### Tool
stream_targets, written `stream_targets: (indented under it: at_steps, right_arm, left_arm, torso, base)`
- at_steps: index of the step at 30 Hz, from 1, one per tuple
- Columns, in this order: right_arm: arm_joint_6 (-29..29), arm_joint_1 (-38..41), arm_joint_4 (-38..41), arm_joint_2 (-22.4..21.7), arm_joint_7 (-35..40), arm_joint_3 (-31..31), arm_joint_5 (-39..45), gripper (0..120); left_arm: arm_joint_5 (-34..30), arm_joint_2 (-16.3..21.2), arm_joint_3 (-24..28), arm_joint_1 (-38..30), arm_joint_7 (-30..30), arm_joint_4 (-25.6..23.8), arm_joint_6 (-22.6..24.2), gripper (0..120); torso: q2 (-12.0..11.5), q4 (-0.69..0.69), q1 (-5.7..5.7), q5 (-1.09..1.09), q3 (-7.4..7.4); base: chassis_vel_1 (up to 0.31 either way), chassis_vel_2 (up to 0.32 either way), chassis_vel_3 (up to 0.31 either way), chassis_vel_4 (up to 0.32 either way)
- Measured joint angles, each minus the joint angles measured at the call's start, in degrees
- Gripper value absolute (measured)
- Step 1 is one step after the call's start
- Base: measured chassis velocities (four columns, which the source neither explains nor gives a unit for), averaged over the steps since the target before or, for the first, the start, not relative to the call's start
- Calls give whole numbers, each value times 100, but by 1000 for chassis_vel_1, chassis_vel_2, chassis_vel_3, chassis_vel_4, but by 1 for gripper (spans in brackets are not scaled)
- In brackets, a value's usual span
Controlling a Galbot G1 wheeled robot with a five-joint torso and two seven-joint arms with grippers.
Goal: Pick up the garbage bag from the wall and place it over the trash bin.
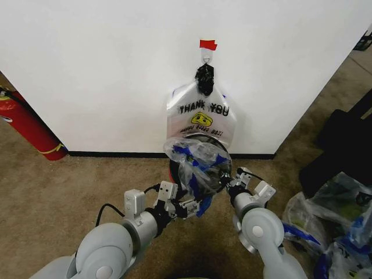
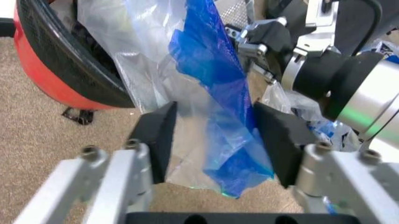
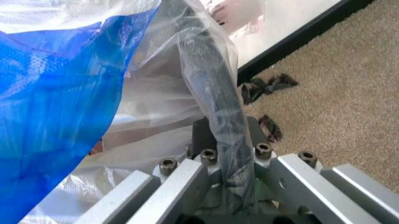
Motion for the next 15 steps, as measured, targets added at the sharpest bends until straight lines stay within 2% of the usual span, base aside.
stream_targets:
  at_steps: [1,2,8,9,12,15]
  right_arm:
    - [0,2,0,0,0,0,2,0]
    - [0,2,0,0,0,0,2,0]
    - [-1,4,8,-28,12,43,96,0]
    - [-1,4,8,-28,12,43,96,0]
    - [1,24,37,-62,35,103,234,0]
    - [-1,24,93,-103,48,137,371,0]
  left_arm:
    - [4,-1,2,2,0,2,0,43]
    - [4,-1,2,2,0,2,0,43]
    - [21,146,-120,147,-2,-18,-12,16]
    - [21,146,-120,147,-2,-18,-12,16]
    - [22,240,-241,308,-2,-26,-14,3]
    - [56,263,-311,389,-11,66,-23,0]
  torso:
    - [0,0,0,0,0]
    - [0,0,0,0,0]
    - [0,0,0,0,0]
    - [0,0,0,0,0]
    - [0,0,0,0,0]
    - [0,0,0,0,0]
  base:
    - [0,0,0,0]
    - [0,0,0,0]
    - [0,0,0,0]
    - [0,0,0,0]
    - [0,0,0,0]
    - [0,0,0,0]
